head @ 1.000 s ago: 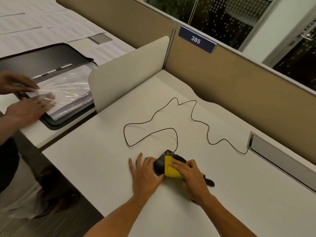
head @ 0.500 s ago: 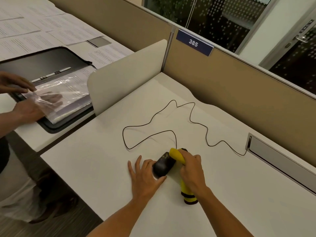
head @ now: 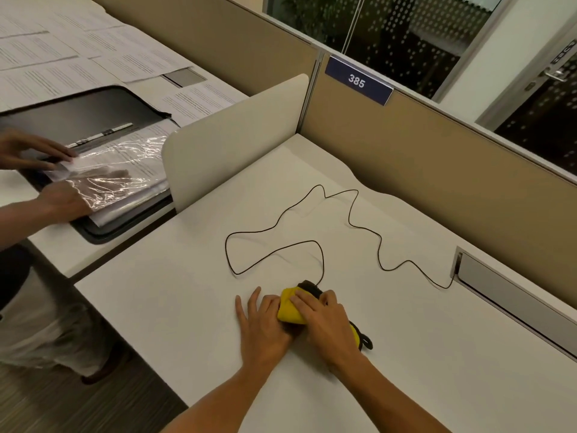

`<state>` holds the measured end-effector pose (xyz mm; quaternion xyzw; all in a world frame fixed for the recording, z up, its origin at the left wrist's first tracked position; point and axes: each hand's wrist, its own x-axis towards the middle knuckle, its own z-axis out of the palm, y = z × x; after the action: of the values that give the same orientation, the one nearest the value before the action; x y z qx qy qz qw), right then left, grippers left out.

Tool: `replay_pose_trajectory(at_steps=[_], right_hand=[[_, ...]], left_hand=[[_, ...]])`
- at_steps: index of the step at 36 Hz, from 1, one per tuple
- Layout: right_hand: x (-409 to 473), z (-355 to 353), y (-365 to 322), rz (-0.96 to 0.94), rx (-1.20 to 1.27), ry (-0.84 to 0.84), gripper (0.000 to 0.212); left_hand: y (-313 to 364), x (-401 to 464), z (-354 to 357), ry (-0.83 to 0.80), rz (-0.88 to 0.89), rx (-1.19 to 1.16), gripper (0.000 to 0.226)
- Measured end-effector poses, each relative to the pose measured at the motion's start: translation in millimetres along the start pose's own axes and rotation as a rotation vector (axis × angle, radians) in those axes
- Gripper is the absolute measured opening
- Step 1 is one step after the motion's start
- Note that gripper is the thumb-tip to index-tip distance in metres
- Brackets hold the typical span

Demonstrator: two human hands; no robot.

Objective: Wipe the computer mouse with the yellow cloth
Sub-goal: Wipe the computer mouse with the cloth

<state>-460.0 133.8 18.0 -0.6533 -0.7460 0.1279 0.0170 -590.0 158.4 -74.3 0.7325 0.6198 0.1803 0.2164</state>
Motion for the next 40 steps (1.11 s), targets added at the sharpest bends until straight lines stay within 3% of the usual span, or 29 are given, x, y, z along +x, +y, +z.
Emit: replay_pose_trajectory(at_steps=[4, 18, 22, 25, 31, 40], right_hand=[[3, -3, -2, 0.062, 0.061, 0.063, 0.052], [32, -8, 26, 0.198, -0.046, 0.035, 0.044], [29, -21, 34, 0.420, 0.409, 0.127, 0.035], [33, -31, 52, 0.530, 0.558, 0.191, 0.067], [40, -53, 77, 0.830, 0.914, 0.155, 0.038], [40, -33, 66, 0.806, 0.882, 0.023, 0.035]], left_hand=[[1, 0, -2, 0.006, -0.007, -0.008, 0.053], [-3, -2, 2, 0.092, 0.050, -0.099, 0.056], [-3, -3, 1, 0.071, 0.048, -0.091, 0.057], [-5, -2, 1, 0.061, 0.051, -0.084, 0.060], [-6, -2, 4, 0.058, 0.053, -0.076, 0.061], [-5, -1, 4, 0.062, 0.047, -0.075, 0.060]])
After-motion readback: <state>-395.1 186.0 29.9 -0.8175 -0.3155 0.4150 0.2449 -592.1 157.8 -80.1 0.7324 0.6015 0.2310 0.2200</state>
